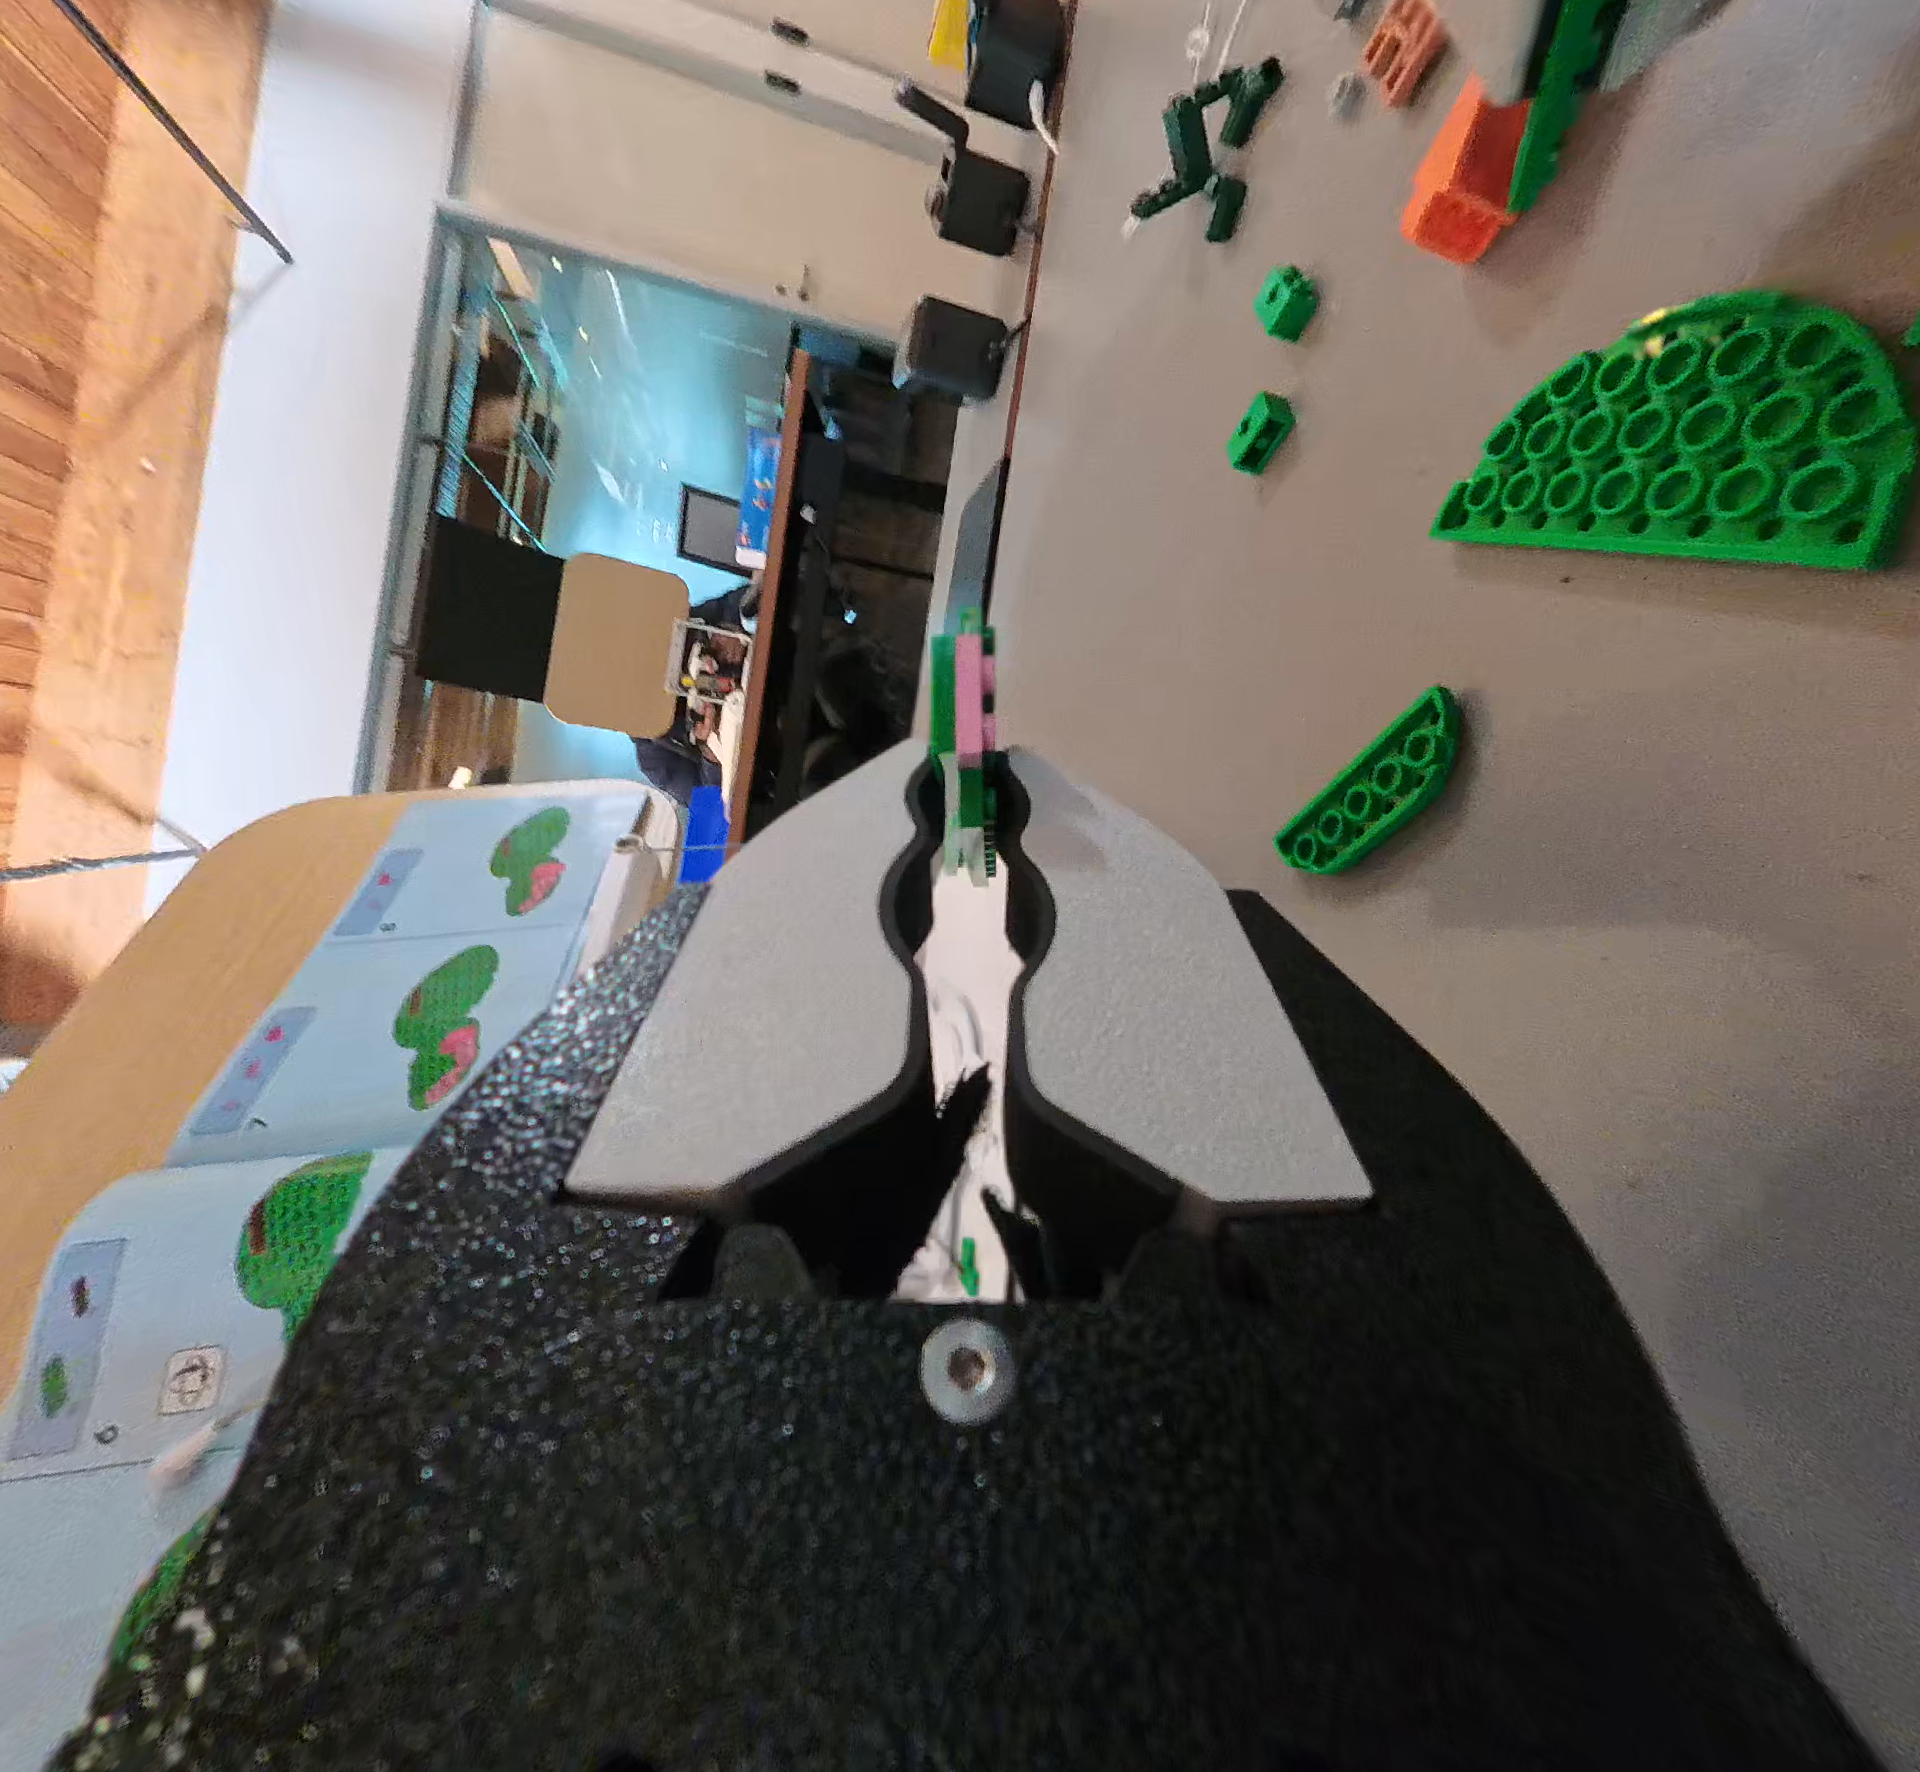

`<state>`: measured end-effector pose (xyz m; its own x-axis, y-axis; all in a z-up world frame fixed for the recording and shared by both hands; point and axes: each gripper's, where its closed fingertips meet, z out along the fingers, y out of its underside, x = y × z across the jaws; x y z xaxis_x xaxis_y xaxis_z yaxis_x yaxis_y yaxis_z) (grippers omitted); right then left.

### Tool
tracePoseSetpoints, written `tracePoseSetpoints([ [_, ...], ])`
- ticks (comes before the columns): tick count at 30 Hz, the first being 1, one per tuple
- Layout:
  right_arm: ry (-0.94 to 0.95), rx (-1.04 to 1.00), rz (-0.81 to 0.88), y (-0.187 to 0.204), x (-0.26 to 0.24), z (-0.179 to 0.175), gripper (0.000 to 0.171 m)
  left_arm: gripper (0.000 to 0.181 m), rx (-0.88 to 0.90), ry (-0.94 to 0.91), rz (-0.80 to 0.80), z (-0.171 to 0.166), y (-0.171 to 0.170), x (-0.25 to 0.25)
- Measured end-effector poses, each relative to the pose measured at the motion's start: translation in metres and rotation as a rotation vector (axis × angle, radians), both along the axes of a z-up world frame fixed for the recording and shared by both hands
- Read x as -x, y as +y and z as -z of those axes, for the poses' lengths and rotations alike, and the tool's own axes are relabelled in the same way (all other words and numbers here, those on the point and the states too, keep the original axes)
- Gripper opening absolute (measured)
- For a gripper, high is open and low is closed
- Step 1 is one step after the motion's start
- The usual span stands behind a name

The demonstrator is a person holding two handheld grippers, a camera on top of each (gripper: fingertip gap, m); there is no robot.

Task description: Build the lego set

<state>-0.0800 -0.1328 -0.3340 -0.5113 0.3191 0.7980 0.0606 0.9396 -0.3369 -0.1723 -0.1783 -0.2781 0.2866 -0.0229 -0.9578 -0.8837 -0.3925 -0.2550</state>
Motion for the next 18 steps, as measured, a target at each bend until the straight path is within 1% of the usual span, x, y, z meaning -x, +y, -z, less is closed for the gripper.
tracePoseSetpoints([
  [3, 0.117, -0.031, 0.001, -0.004, 0.007, -0.016, 0.003, 0.008, -0.047, 0.005, 0.038, -0.006, 0.001, -0.008],
  [10, 0.346, -0.127, 0.038, -0.013, 0.019, -0.043, 0.003, 0.008, -0.061, 0.053, -0.051, 0.004, 0.004, -0.001],
  [12, 0.382, -0.146, 0.054, -0.015, 0.023, -0.048, 0.003, 0.008, -0.044, 0.065, -0.032, 0.010, 0.008, -0.008],
  [15, 0.442, -0.185, 0.054, -0.019, 0.026, -0.057, 0.002, 0.008, 0.007, 0.133, 0.021, 0.021, 0.013, -0.024],
  [18, 0.432, -0.219, 0.030, -0.024, 0.026, -0.053, 0.003, 0.008, 0.046, 0.167, 0.057, 0.029, 0.017, -0.035],
])
